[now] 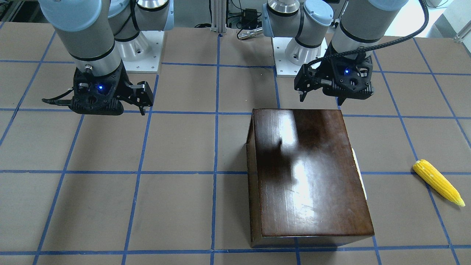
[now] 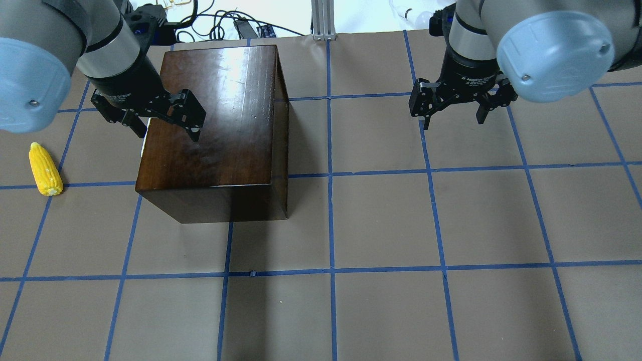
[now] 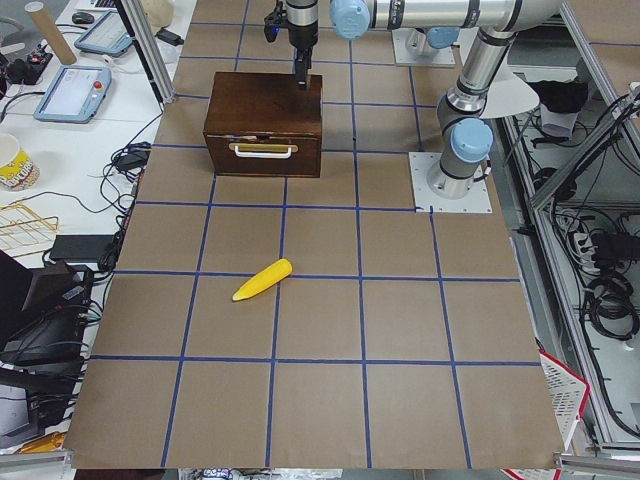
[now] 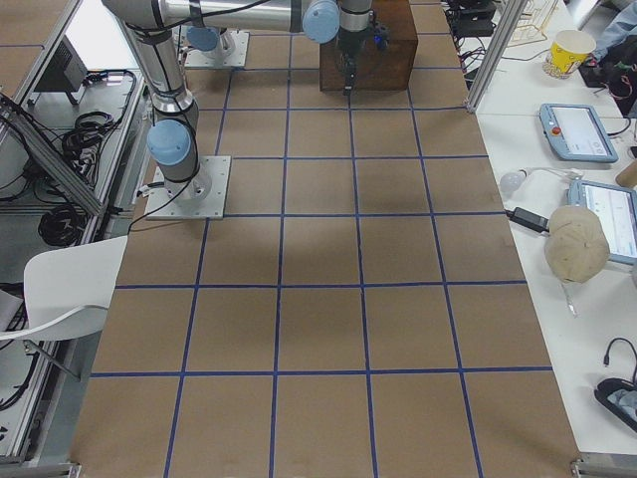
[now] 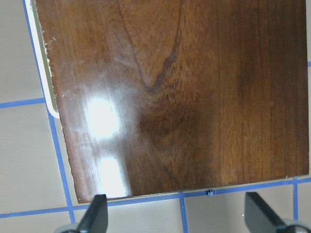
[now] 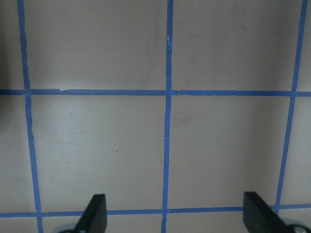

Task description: Open drawer and put corn inside

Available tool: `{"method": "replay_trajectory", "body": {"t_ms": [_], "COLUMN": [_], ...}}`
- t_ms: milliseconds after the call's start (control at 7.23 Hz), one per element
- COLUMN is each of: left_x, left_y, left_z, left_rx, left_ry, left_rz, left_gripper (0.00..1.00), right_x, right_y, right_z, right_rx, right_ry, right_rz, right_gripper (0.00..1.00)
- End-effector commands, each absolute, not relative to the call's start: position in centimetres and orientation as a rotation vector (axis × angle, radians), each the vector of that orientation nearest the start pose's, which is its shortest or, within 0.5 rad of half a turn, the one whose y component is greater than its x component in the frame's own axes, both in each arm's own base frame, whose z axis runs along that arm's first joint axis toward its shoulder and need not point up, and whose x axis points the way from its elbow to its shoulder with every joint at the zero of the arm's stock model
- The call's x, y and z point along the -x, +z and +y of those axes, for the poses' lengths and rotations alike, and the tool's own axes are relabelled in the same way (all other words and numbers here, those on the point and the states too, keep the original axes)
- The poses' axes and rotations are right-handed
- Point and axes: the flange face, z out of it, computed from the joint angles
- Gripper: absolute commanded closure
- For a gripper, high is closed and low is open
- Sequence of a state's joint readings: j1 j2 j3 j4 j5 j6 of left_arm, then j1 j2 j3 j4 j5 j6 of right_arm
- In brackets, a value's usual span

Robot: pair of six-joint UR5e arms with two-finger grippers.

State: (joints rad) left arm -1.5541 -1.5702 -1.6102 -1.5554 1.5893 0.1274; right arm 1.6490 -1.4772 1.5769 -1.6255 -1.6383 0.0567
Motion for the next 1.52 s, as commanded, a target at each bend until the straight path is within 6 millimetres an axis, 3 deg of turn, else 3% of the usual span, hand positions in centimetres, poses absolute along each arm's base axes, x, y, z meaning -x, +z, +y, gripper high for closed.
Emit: {"method": "replay_trajectory", "body": {"t_ms": [0, 1384], "left_x": [12.32, 12.43], "left_y": [46.99, 46.25], "left_z": [-49.13, -49.73], "left_rx": [-0.170, -0.178], "left_ry": [0.040, 0.051], "left_rz": [3.120, 3.132], "left_gripper": [0.00, 0.00], "right_x": [-16.72, -16.72], "right_y": [44.27, 44.29], "right_z": [-51.35, -51.36], "right_rx": [0.037, 0.037], "right_ry": [0.066, 0.064], "right_rz": [3.211, 3.211], "right_gripper": [0.00, 0.00]}}
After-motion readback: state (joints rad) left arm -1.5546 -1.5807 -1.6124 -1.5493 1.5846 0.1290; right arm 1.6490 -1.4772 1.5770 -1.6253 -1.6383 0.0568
